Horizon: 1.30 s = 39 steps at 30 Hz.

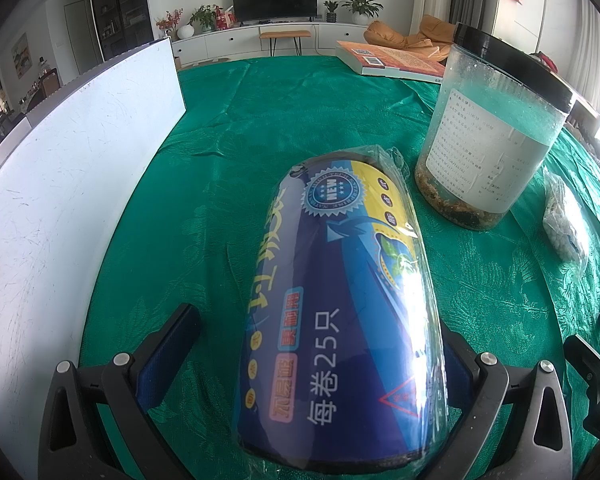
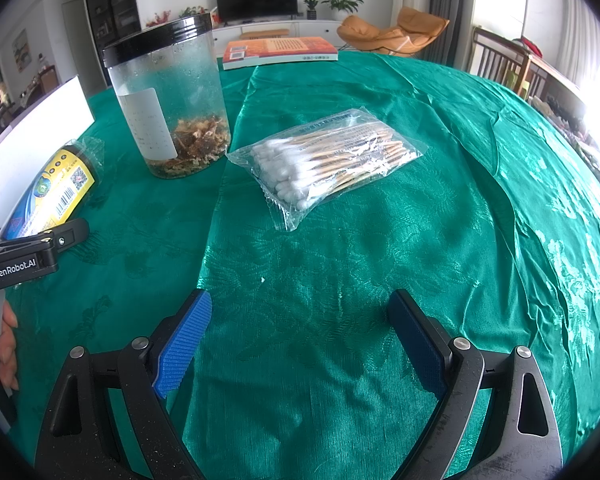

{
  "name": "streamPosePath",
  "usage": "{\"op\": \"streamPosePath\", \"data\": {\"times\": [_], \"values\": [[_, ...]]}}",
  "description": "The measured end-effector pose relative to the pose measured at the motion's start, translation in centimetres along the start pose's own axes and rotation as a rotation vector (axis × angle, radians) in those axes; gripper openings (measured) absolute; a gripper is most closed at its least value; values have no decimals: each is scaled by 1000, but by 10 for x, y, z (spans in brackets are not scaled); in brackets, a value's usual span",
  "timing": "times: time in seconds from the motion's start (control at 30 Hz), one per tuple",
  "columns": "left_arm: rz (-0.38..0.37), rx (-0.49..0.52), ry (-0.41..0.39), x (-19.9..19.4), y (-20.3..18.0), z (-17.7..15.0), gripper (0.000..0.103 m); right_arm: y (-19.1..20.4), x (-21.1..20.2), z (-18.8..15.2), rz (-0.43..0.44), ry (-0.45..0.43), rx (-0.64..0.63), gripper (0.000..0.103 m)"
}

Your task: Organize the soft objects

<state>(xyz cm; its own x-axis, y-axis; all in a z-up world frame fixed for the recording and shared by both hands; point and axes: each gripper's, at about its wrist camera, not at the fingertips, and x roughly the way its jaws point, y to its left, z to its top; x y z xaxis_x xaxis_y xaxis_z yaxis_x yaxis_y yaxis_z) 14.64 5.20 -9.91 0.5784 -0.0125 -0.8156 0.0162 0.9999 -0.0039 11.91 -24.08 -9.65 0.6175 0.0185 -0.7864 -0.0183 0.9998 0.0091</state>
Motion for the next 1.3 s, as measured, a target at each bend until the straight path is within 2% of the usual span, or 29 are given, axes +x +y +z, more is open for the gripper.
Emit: {"op": "streamPosePath", "data": {"times": [0.4, 0.5, 0.6, 0.67, 0.7, 0.77, 0.83, 0.87, 0.97, 1.03, 1.1, 1.2, 1.23, 1.3], "values": [[0, 0, 0, 0, 0, 0, 103, 0, 0, 0, 4, -3, 4, 92], [0, 0, 0, 0, 0, 0, 103, -10, -3, 0, 42, -27, 62, 91], [1, -1, 0, 0, 0, 0, 103, -28, -3, 5, 100, -44, 182, 91], [1, -1, 0, 0, 0, 0, 103, -31, 2, 22, 122, -22, 232, 91], [1, -1, 0, 0, 0, 0, 103, -26, 4, 35, 119, -19, 202, 91], [1, -2, 0, 0, 0, 0, 103, -9, 10, 62, 60, -15, 83, 91], [1, -2, 0, 0, 0, 0, 103, 8, 28, 82, -30, 40, -59, 90], [0, -2, 0, 0, 0, 0, 103, 7, 34, 86, -71, 53, -91, 90], [1, -1, 0, 0, 0, 0, 103, -22, 28, 84, -86, 20, -82, 89], [-2, 3, 5, 0, 0, 1, 103, -48, 24, 81, -113, 40, -66, 89], [-20, 27, 41, 1, -1, 5, 103, -71, 14, 82, -130, 55, -52, 89], [-78, 49, 125, 2, -1, 14, 103, -97, 1, 91, -38, 96, 34, 90], [-103, 44, 120, -3, 0, 16, 103, -102, 1, 97, -15, 107, 77, 90], [-105, 44, 93, -12, 1, 23, 103, -108, 11, 110, 56, 136, 194, 90]]}}
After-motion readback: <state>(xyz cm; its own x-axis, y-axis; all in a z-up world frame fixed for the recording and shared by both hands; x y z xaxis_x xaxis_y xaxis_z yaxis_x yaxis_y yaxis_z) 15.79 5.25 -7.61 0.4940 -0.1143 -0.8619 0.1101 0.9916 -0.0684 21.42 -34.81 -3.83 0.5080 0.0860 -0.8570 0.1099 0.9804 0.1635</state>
